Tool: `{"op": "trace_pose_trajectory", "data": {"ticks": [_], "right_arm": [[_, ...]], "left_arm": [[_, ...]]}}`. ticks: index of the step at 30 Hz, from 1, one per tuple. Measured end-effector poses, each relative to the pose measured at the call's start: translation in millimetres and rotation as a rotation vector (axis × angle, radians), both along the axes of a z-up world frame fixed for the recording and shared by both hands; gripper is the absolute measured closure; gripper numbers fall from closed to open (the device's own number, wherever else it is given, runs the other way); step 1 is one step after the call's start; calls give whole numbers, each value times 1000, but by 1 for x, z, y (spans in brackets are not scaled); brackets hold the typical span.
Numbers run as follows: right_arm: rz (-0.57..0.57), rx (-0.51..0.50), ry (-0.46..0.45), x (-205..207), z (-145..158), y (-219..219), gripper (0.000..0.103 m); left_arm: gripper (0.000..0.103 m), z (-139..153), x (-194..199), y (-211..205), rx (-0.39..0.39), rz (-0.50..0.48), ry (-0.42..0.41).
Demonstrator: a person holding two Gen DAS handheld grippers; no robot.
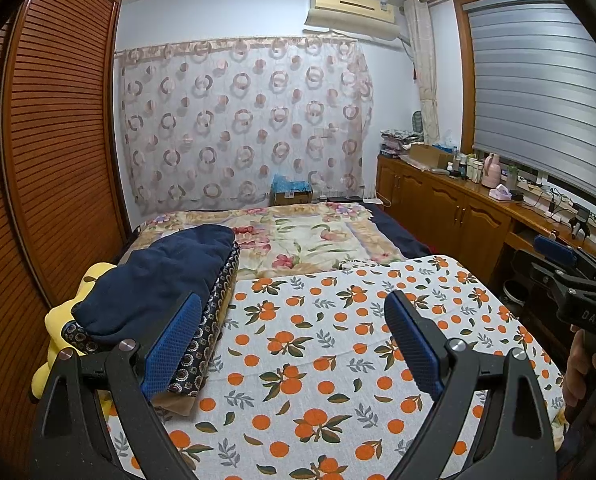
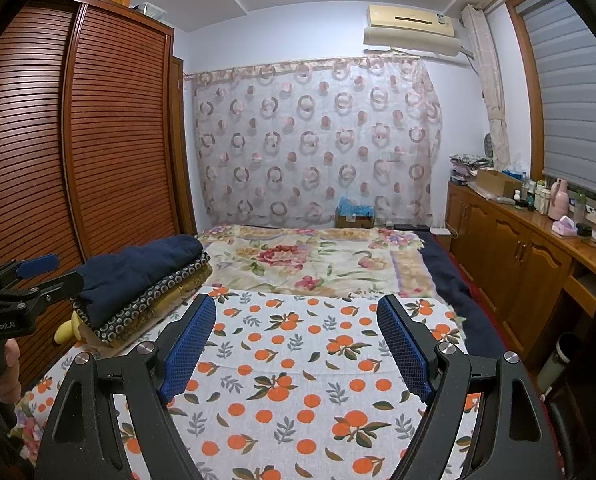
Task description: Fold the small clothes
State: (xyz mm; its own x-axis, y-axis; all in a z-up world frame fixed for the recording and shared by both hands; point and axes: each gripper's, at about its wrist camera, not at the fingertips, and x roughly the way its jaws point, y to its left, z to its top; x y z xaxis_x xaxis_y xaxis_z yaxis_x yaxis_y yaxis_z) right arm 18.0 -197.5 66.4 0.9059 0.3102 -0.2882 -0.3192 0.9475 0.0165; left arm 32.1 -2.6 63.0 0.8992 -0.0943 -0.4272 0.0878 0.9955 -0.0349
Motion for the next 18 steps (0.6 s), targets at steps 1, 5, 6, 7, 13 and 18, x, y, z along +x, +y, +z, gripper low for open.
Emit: {"op": "trace_pose_trajectory", "data": {"ticks": [1,5,6,7,13,18], "right_arm": [[0,0,0,1,1,0,19],[2,0,0,1,0,-1,19],[4,1,0,0,-1,-1,19],[3,1,0,0,0,-2,19],[4,2,0,1,-1,-3,19],[6,2,-2,0,0,-3,19]], "left_arm": [[10,0,0,0,0,0,0],[10,-1,0,-1,1,0,0],[10,-1,0,-1,0,0,0],[10,-1,0,-1,0,-1,-1],[10,-2,0,-1,1,0,-2],[10,-3,0,-1,1,-1,-3]]}}
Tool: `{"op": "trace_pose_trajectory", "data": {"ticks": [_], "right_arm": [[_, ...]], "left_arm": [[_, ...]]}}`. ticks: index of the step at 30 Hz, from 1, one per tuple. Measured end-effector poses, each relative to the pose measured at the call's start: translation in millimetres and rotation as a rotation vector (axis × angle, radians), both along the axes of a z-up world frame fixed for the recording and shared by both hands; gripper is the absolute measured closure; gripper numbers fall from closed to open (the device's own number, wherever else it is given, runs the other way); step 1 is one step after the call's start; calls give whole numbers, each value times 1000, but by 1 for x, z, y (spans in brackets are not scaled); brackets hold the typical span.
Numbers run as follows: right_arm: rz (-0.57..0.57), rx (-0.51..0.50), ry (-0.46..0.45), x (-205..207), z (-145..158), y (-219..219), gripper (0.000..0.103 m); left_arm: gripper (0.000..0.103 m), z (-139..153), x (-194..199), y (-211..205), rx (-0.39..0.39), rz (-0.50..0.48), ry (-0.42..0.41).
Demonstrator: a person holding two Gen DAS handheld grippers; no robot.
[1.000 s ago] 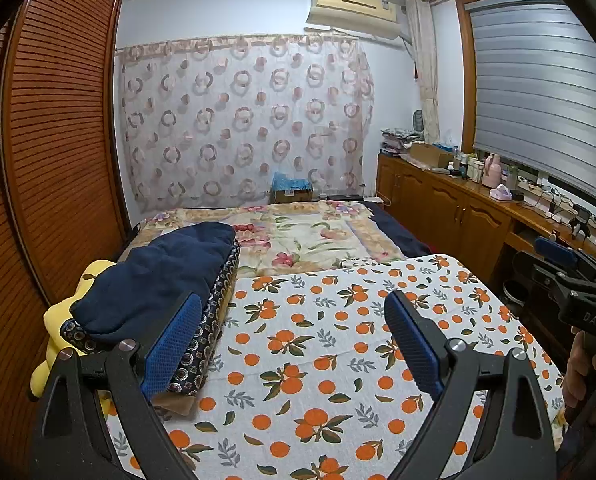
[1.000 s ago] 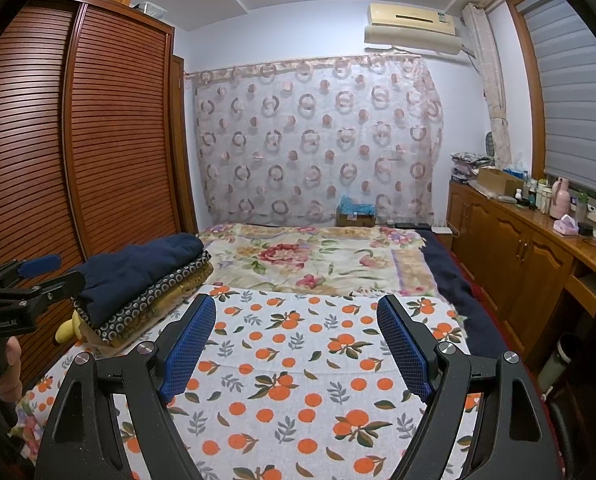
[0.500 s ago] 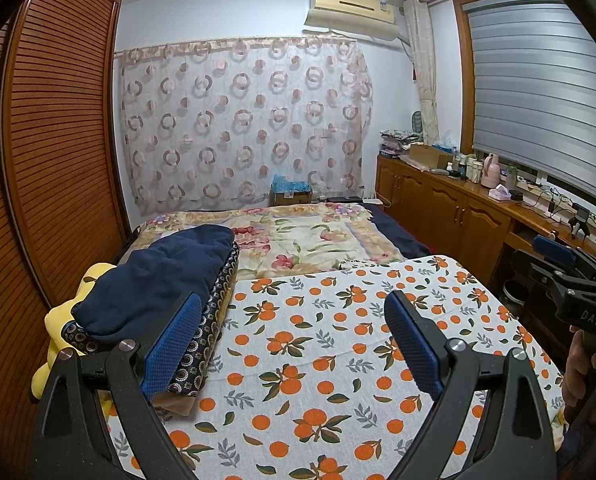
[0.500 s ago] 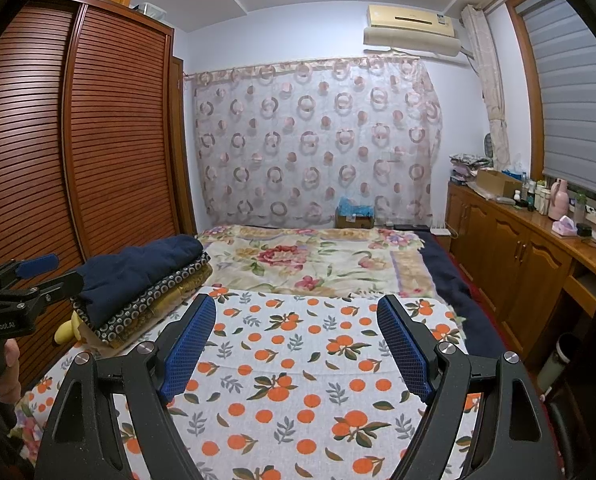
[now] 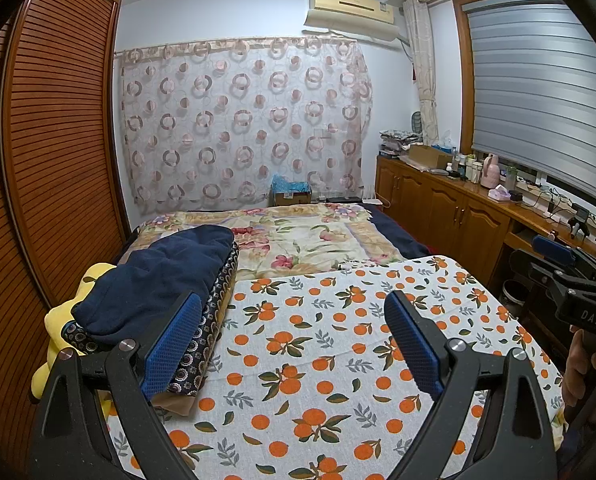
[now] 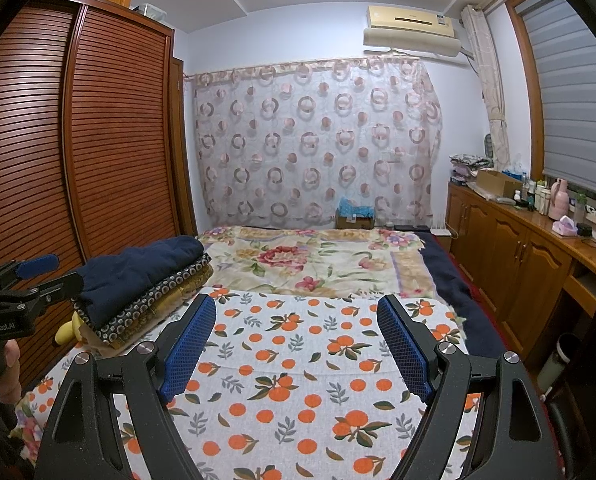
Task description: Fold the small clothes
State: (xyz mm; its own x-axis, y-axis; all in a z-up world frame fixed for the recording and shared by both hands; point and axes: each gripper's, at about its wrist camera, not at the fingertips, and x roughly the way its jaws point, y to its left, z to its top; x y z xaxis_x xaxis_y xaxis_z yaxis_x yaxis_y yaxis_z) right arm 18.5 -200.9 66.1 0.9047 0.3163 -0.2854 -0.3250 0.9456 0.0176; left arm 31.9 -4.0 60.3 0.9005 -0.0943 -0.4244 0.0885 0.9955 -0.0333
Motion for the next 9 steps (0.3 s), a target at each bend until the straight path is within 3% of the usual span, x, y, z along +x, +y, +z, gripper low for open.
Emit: {"op": "trace_pose_trajectory", "data": {"ticks": [9], "right_arm": [[0,0,-1,0,-1,-1,19]], "left_arm": [[10,-1,0,-1,1,1,0]]}}
